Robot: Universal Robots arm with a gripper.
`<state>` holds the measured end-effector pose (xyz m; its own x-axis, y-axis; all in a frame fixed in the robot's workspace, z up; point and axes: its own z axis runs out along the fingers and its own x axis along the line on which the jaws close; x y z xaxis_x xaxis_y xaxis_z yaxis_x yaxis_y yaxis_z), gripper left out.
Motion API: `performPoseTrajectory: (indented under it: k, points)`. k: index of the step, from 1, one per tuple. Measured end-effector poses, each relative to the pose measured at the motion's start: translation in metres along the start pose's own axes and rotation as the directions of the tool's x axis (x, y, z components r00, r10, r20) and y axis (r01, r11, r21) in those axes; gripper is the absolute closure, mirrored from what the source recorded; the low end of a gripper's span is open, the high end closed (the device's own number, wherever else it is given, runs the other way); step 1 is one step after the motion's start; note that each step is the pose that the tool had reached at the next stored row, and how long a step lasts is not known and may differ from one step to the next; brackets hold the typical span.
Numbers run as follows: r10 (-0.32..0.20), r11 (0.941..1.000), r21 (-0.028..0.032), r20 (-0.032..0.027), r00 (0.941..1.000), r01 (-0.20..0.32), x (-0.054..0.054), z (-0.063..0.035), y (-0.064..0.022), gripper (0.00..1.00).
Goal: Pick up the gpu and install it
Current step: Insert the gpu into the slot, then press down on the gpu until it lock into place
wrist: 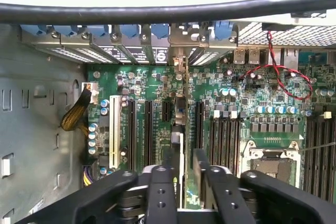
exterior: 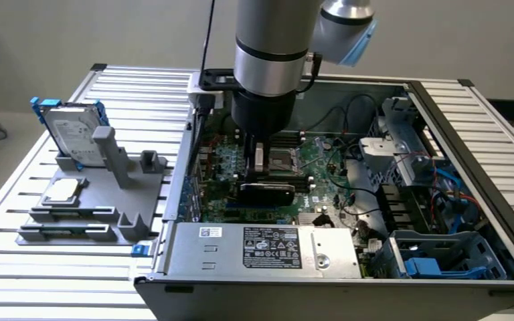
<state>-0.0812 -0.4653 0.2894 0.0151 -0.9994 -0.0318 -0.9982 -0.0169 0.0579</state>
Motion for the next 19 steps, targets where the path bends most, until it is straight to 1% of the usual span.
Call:
performPoseTrajectory:
  k: [2,3,4,17,19]
  points:
    - [0.000,1.0000,0.0000,-0.0001,1.0000,0.000,0.0000,0.0000,0.0000,0.86]
    - [0.000,1.0000,0.0000,-0.0001,1.0000,0.000,0.0000,0.0000,0.0000,0.86]
    - [0.000,1.0000,0.0000,-0.0001,1.0000,0.000,0.0000,0.0000,0.0000,0.89]
    - [0.000,1.0000,0.0001,-0.0003,1.0000,0.000,-0.0008,0.0005,0.0000,0.89]
    - [0.000,1.0000,0.0027,-0.0003,1.0000,0.000,-0.0037,0.0030,-0.0002,0.89]
